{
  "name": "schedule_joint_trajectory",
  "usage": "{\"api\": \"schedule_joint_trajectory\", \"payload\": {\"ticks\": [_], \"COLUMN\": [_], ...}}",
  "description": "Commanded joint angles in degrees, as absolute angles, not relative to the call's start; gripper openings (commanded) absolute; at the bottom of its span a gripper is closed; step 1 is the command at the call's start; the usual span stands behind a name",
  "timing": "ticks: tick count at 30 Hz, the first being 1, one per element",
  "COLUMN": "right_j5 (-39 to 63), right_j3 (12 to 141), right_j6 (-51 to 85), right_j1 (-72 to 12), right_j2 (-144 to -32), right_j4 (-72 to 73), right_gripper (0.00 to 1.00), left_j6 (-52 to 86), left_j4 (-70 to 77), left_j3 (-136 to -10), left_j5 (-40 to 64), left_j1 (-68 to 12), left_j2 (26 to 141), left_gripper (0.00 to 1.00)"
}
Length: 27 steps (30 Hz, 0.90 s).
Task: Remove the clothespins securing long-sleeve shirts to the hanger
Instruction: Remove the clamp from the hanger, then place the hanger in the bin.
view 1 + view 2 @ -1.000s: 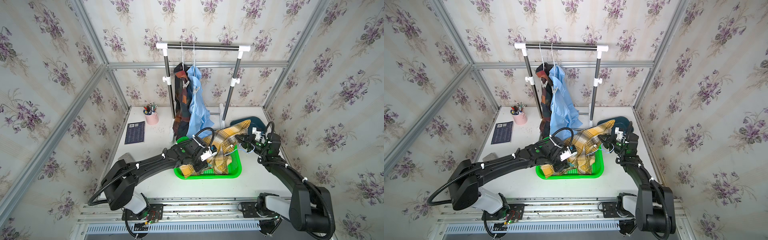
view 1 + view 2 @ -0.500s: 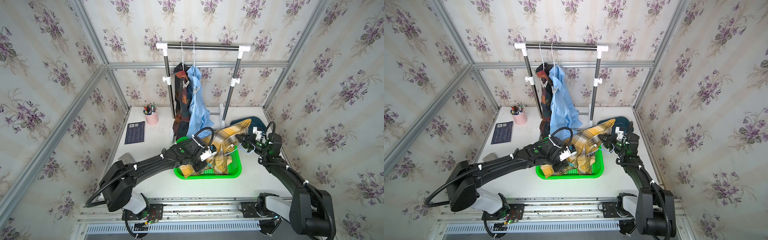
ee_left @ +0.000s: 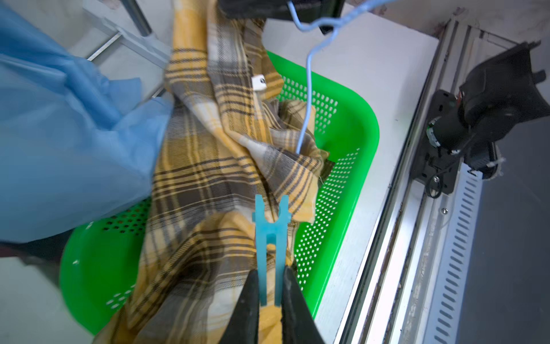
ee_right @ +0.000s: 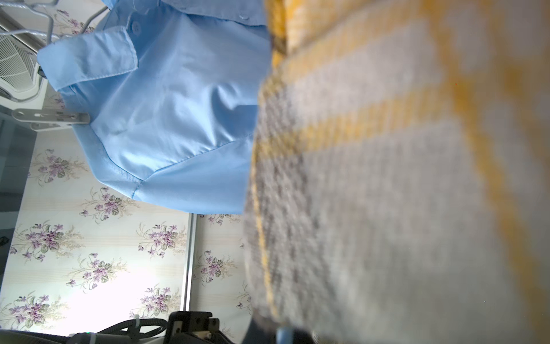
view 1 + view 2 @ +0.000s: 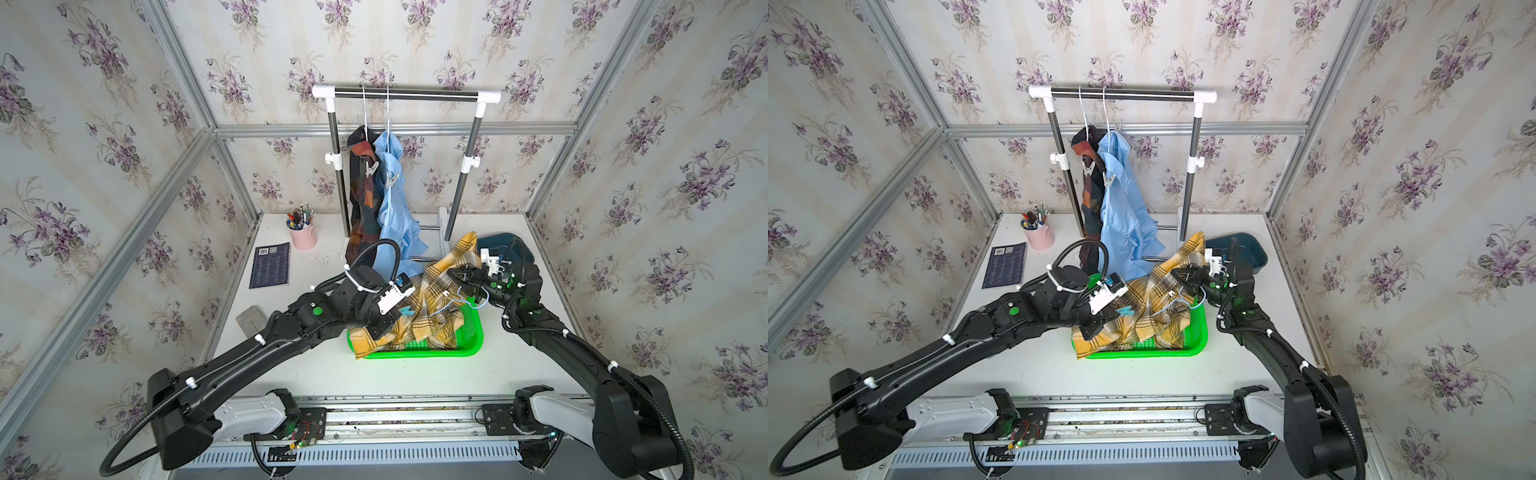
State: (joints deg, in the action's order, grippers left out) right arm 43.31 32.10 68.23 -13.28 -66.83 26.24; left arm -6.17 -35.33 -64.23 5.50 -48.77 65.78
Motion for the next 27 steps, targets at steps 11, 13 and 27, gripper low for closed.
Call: {"api": "schedule_joint_trajectory", "payload": {"ticks": [11,13,27], "right_j5": [36.11,36.77,17.66], "right_j3": [26.66,25.13,38.26], "right_j6": [59.58,58.68,32.08], "right_j1": [-17.73,-16.18,-11.65], "right_j2": [-64.65,-63.02,-60.47], "right_j4": [18.42,18.18,-11.38], "right_gripper": [0.40,0.56,0.76], "left_j6": [-4.04,-4.04,-3.96], "left_j4": [-32.40,-31.80,-29.27], "left_j3": [-67.13,-67.86,-71.46], "left_j5": [3.44,4.39,9.05], "left_j1": [-45.24,-45.22,-45.26], "left_j2": [68.64,70.09,76.63], "left_gripper": [0.16,0.16,0.16]}}
